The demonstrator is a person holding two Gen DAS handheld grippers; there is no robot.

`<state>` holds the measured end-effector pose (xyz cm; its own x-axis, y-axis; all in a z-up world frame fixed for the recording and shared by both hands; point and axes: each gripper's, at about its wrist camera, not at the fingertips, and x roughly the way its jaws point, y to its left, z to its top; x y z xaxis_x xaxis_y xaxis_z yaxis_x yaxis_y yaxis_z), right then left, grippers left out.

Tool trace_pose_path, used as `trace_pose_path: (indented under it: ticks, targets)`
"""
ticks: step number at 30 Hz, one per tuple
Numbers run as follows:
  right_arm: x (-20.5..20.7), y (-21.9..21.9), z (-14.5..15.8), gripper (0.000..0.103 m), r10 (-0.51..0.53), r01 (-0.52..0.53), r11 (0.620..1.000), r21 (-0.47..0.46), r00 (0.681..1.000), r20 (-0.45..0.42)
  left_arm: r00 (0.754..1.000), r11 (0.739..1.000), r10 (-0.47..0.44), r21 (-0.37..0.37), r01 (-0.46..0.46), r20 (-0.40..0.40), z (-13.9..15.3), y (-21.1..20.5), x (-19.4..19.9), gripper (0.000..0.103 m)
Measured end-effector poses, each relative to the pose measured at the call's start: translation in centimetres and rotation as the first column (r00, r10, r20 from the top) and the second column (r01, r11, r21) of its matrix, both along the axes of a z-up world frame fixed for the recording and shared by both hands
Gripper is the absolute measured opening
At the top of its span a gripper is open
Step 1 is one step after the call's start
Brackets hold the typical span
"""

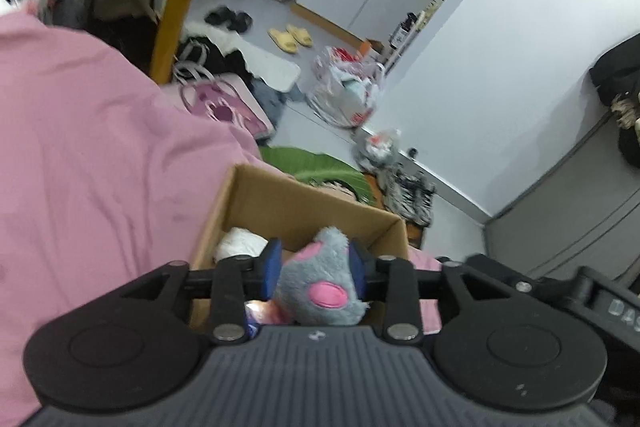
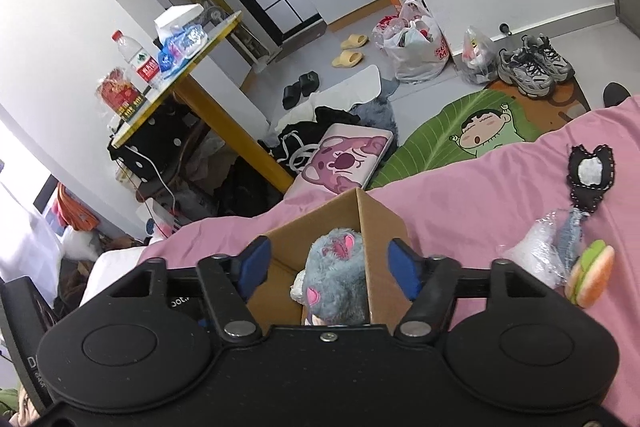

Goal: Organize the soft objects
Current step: 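Withdraw both tools upward from the box, then reach the left tool to the clear filling bag while the right tool reaches the burger plush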

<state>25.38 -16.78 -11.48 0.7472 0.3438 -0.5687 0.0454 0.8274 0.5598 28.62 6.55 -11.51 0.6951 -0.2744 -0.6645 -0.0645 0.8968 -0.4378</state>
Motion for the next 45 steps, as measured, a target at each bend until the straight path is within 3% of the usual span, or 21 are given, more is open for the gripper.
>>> trace_pose_path:
  ticks: [1,7,15,20,25,32,36,45]
  targets:
    - [-0.3,-0.2,0.2,0.069,0.000,0.000,1.000,0.005,1.000,0.003,1.000,1.000,0.008,0.015,-0.008,-0.003,0.3,0.0,-0.2,0.051]
    - [-2.0,-1.1,1.2,0.078,0.016,-0.017,1.000,0.022,1.000,0.027,1.000,0.996,-0.002,0.094,0.000,0.025,2.0,-0.3,-2.4,0.071]
    - [-4.2,-2.4,2.4,0.089,0.016,-0.018,0.999,0.027,0.998,0.063,0.998,0.986,0.036,0.162,-0.045,0.055,4.1,-0.6,-4.6,0.080]
    - [-5.5,-3.4,3.2,0.098,0.004,-0.007,1.000,0.022,0.995,0.099,0.997,0.974,0.043,0.222,-0.056,0.064,4.8,-1.8,-6.1,0.090]
    - [-6.8,-4.6,3.7,0.103,-0.007,0.007,1.000,0.005,0.992,0.127,0.996,0.972,0.042,0.228,-0.060,0.085,5.8,-2.4,-7.1,0.103]
    - [-8.8,-6.8,3.8,0.103,-0.009,0.004,0.999,0.033,0.988,0.152,0.994,0.972,0.004,0.231,-0.030,0.113,7.1,-3.8,-8.7,0.103]
    - [-9.8,-7.9,3.7,0.103,-0.024,0.025,1.000,-0.005,0.987,0.160,0.990,0.967,-0.021,0.253,-0.015,0.138,7.7,-5.1,-9.8,0.103]
    - [-11.8,-9.9,3.6,0.103,-0.012,0.021,0.999,-0.049,0.984,0.180,0.994,0.962,-0.035,0.273,0.004,0.108,7.9,-7.1,-10.9,0.103]
